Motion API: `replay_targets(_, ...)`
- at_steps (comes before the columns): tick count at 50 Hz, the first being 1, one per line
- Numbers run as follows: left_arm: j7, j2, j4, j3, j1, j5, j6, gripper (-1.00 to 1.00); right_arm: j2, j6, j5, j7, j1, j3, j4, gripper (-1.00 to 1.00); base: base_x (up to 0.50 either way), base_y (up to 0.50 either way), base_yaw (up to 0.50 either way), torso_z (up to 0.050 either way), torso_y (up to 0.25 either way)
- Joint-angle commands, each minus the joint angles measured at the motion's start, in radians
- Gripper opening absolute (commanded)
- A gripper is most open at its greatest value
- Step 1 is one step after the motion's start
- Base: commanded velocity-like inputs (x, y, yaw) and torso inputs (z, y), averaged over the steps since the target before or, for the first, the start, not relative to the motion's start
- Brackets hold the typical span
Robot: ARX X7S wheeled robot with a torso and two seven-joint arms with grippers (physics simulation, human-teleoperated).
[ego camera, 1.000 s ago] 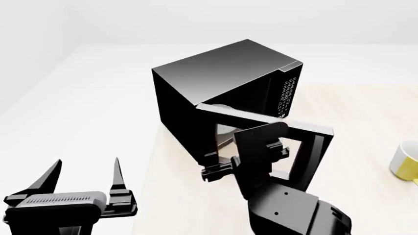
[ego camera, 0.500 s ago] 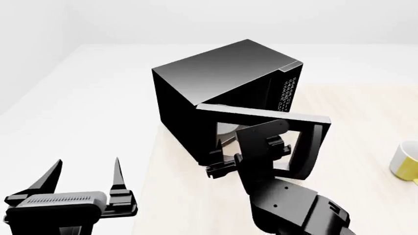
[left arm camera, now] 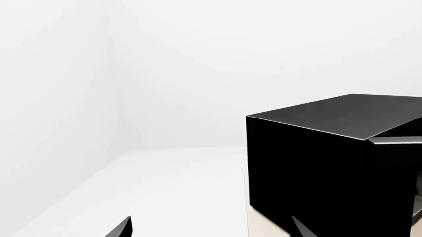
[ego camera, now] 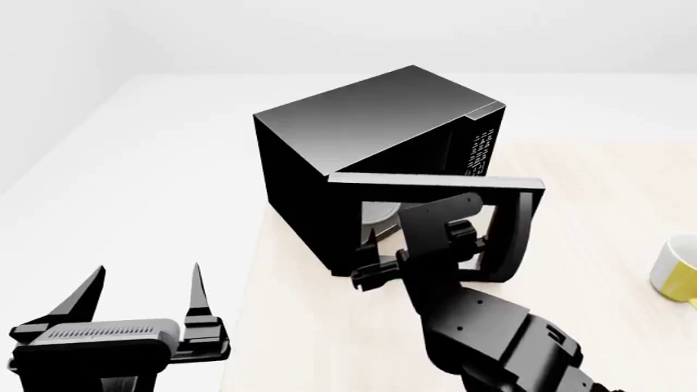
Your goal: Close the microwave.
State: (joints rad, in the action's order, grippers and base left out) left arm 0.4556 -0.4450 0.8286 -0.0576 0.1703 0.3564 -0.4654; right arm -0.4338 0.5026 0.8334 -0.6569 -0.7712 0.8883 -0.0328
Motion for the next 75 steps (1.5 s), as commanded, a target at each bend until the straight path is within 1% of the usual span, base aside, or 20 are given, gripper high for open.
replay_targets(1,0.002,-0.002,-0.005,-0.004,-0.001,-0.001,0.004,1.0,0.004,0.0,-0.004,0.015,-0.009,0.0,0.057,1.0,0.0,0.0,0.0,0.0,0.0)
replay_targets(15,0.004,-0.006,-0.006,-0.005,-0.003,0.004,0.005,1.0,0.026,-0.016,-0.03,0.053,-0.035,0.008,0.154,1.0,0.0,0.0,0.0,0.0,0.0)
replay_targets(75,0.022,-0.019,-0.007,-0.016,-0.004,0.011,0.007,1.0,0.07,-0.037,-0.124,0.172,-0.166,0.059,0.362,1.0,0.0,0.0,0.0,0.0,0.0)
